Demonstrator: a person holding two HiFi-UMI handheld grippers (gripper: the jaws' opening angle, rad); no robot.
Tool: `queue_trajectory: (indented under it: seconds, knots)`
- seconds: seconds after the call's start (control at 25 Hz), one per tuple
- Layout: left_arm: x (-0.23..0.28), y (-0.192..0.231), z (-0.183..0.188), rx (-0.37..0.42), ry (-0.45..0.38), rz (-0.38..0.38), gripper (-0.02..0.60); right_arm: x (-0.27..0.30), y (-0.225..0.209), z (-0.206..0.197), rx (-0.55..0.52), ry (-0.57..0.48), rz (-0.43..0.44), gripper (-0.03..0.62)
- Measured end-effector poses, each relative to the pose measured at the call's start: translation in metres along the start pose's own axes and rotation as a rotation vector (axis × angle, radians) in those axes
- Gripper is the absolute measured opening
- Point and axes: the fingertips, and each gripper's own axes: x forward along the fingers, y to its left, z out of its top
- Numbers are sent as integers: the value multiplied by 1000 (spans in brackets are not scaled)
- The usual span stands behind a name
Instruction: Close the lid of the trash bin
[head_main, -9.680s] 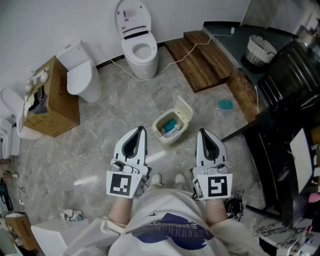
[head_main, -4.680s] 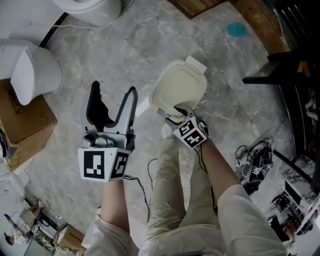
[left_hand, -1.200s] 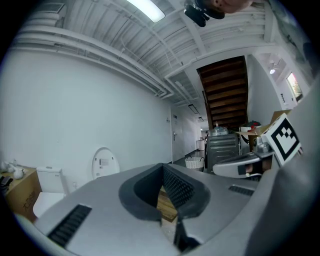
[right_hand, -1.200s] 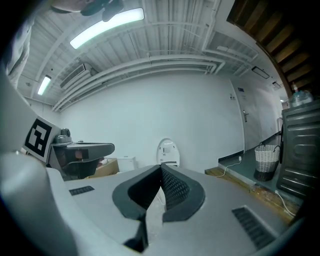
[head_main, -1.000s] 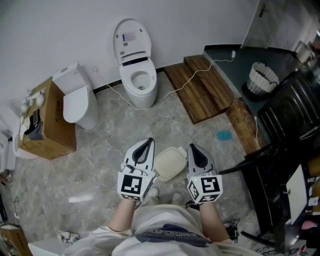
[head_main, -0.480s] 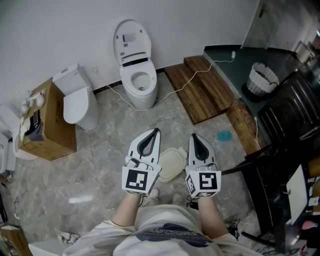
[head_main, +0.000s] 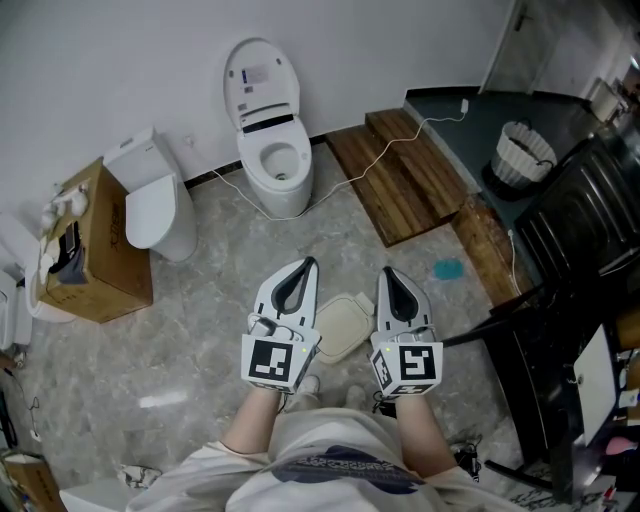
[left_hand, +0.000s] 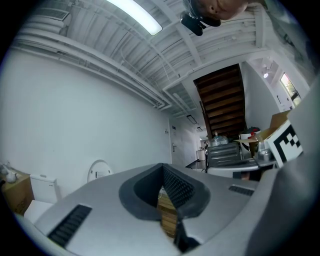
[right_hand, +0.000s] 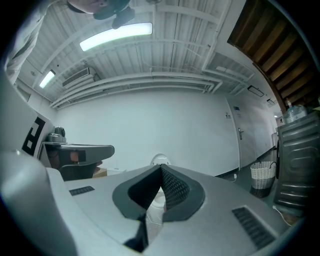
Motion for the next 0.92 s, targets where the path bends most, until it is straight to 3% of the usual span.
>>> queue_trajectory:
  seconds: [0.92]
  knots:
    - [-5,12,-9,2,21,32,-2,2,5,1,-32,-4,18,5]
